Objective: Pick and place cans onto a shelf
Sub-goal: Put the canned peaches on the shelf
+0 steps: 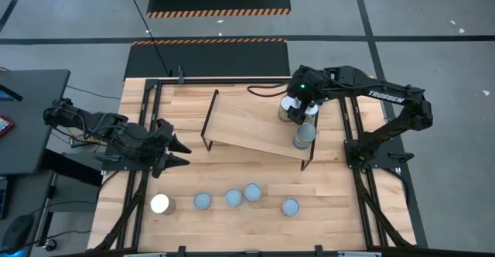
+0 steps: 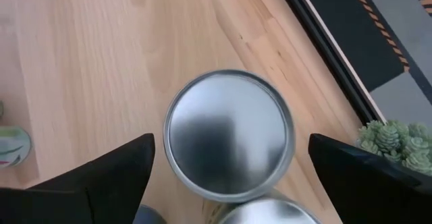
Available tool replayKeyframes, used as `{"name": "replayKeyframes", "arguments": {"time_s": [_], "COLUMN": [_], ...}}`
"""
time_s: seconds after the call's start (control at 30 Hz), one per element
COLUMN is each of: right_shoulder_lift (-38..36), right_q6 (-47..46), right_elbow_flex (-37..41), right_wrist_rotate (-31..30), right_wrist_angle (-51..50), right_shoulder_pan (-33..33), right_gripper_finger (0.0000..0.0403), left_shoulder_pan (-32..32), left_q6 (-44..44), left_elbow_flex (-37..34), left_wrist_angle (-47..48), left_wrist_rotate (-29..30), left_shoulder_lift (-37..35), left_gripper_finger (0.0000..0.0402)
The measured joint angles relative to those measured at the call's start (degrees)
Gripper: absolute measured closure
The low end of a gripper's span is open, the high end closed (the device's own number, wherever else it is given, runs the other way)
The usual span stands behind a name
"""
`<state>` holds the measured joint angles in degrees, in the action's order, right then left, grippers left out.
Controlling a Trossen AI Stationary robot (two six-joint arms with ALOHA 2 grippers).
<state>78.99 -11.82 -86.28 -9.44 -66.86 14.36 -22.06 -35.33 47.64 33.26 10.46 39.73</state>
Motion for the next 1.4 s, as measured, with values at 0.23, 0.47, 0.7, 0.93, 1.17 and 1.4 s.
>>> {"name": "replayKeyframes", "arguments": {"time_s": [0.23, 0.47, 0.7, 0.93, 1.17, 1.4], "right_shoulder_lift": [-1.3, -1.4, -1.3, -1.3, -1.3, -1.3], "right_q6": [0.2, 1.1, 0.1, -1.6, -1.5, -2.7], "right_elbow_flex": [-3.4, -11.5, -13.0, -12.2, -12.2, -12.2], "right_wrist_rotate": [-5.8, -11.8, -16.4, -19.0, -19.6, -19.6], "right_wrist_angle": [-3.5, -4.1, -3.2, -2.6, -2.2, -2.2], "right_shoulder_pan": [-2.4, -6.9, -12.0, -13.8, -13.9, -13.9], "right_gripper_finger": [0.0003, 0.0003, 0.0003, 0.0011, 0.0017, 0.0018], "left_shoulder_pan": [0.0, -2.0, -8.9, -16.7, -18.6, -22.0], "left_q6": [-3.4, -5.7, -6.9, -13.1, -14.5, -20.5], "left_elbow_flex": [0.0, 1.1, 8.7, 8.2, 7.8, 4.1], "left_wrist_angle": [2.6, 6.3, 20.7, 24.3, 36.4, 26.5], "left_wrist_rotate": [-10.5, -17.0, -26.1, -27.3, -22.4, -18.5], "left_shoulder_lift": [0.0, 1.0, 9.9, 16.5, 19.3, 19.2], "left_gripper_finger": [0.0185, 0.0209, 0.0217, 0.0145, 0.0075, 0.0082]}}
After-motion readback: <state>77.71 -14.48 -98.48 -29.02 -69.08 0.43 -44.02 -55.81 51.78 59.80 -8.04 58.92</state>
